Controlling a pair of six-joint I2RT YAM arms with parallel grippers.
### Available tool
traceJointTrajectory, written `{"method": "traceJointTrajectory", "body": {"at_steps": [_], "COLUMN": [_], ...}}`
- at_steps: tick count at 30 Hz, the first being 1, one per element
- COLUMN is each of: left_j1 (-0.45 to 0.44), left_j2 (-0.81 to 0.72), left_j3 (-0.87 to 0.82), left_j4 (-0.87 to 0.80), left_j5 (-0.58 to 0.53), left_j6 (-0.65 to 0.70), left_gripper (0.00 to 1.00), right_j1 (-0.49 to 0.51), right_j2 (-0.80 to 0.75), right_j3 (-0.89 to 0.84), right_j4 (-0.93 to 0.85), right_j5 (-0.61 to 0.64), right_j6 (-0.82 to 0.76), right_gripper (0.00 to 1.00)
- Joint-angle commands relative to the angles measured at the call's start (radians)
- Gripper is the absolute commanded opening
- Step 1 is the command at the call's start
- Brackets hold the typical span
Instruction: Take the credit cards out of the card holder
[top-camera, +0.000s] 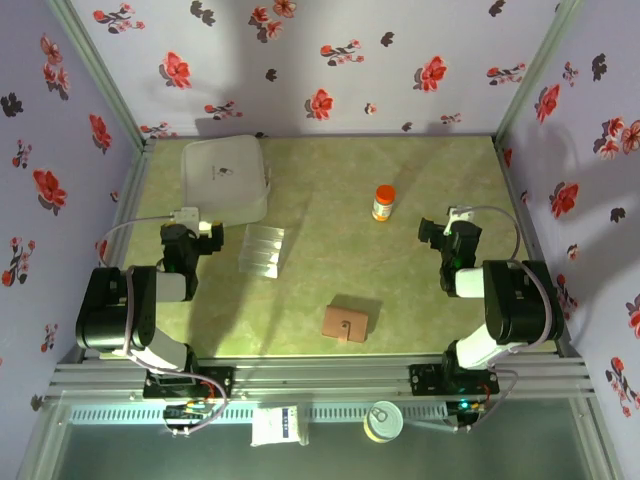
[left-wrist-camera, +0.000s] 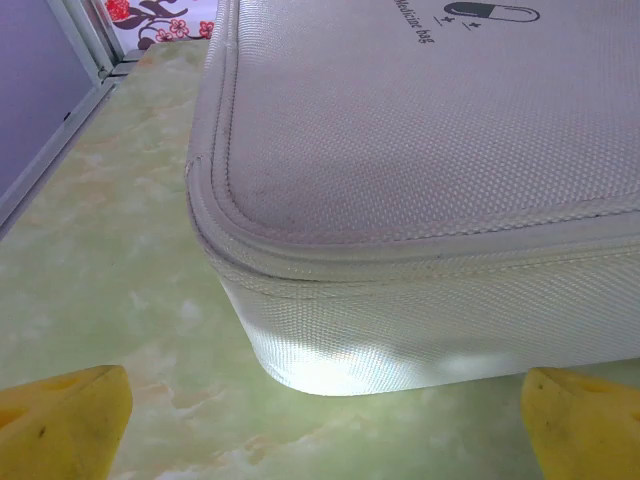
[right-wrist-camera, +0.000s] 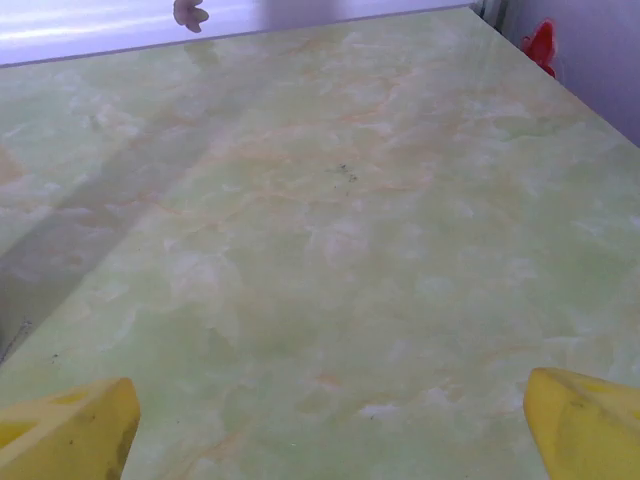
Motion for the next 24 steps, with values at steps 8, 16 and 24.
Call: {"method": "traceJointTrajectory", "body": {"at_steps": [8,16,24], "left_j1": [0.002,0.006,0.008], "left_j2": [0.010,0.011,0.011], "left_j3": [0.018,0.022,0.026], "left_j4": [0.035,0.026,0.021], "left_j5": [-0.020,-0.026,-0.021], "left_j6": [-0.010,-0.018,-0.020], "left_gripper": [1.00,1.00,1.00], "right_j1": [0.006,0.005,0.004], "right_j2": [0.005,0.006,0.006], "right_j3": [0.013,0.015,0.016], "right_j4": [0.028,0.028,0.025], "right_j5": [0.009,0.006,0.005], "right_j6": [0.015,0.015,0.017], "right_gripper": [0.99,0.99,0.99]}}
